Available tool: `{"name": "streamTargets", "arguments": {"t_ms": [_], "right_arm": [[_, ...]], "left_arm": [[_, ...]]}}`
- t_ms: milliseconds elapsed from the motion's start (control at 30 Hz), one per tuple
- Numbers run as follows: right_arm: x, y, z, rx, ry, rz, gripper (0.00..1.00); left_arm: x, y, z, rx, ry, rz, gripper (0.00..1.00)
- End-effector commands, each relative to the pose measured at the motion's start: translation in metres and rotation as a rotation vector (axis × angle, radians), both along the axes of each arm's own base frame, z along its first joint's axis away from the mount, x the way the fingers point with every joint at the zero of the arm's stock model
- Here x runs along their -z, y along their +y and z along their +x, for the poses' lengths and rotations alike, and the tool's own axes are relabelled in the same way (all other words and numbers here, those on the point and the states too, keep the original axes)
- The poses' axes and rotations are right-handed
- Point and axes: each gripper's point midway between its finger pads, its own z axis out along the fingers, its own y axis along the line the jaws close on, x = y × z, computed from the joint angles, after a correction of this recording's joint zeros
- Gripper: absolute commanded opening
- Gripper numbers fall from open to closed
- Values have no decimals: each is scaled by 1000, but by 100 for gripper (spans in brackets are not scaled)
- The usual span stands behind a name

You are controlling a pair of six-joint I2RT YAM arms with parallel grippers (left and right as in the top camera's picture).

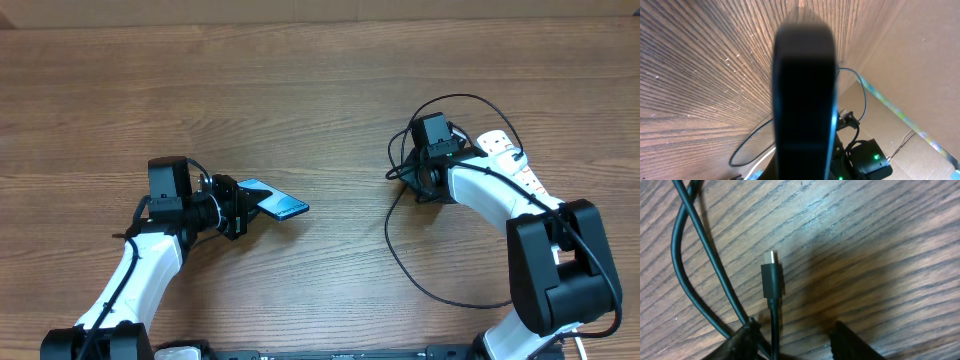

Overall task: Plug charger to phone and switch on socket
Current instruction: 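Move the right gripper to the black cable and grasp its connector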

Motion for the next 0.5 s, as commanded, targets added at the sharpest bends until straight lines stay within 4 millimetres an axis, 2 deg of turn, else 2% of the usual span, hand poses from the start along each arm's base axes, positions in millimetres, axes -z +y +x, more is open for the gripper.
{"name": "streamTargets", "arguments": {"t_ms": [0, 133, 267, 467], "right_arm": [[-4, -1, 8, 1, -17, -11, 43], [3, 3, 0, -15, 20, -21, 40], [13, 8, -14, -38, 81, -39, 33], [15, 14, -21, -62, 104, -46, 32]], "left_arm": [[-8, -4, 1, 32, -33, -26, 6], [-8, -4, 1, 32, -33, -26, 6], [-8, -4, 1, 34, -33, -28, 6], [-8, -5, 0, 35, -33, -30, 7]]}}
